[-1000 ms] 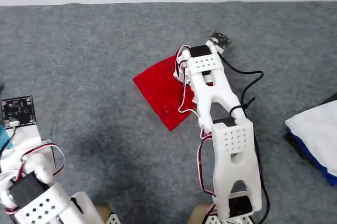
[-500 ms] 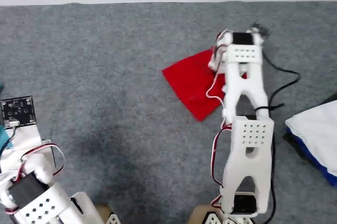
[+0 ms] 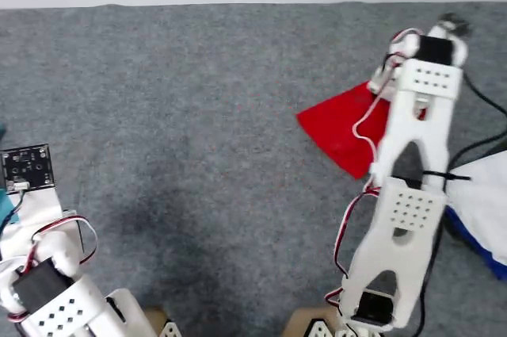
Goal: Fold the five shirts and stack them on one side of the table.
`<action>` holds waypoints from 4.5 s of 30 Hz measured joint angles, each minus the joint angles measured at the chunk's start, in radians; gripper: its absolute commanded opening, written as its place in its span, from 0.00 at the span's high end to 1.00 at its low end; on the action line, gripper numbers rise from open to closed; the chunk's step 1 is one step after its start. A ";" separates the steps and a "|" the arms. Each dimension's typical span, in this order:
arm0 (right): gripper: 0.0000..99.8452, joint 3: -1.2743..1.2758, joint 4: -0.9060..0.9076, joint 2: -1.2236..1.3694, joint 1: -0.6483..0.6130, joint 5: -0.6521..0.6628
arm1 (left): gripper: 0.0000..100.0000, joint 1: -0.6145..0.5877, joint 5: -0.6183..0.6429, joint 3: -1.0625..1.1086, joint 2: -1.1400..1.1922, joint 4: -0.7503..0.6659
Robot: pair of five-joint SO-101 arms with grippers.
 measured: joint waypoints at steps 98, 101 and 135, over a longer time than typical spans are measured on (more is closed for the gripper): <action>0.73 0.341 -0.172 -0.181 0.807 0.646 | 1.00 0.000 0.000 0.000 0.000 0.000; 0.73 0.341 -0.133 -0.198 0.807 0.646 | 1.00 0.000 0.000 0.000 0.000 0.000; 0.99 0.181 -0.072 -0.068 0.620 0.595 | 1.00 0.000 0.000 0.009 0.000 0.000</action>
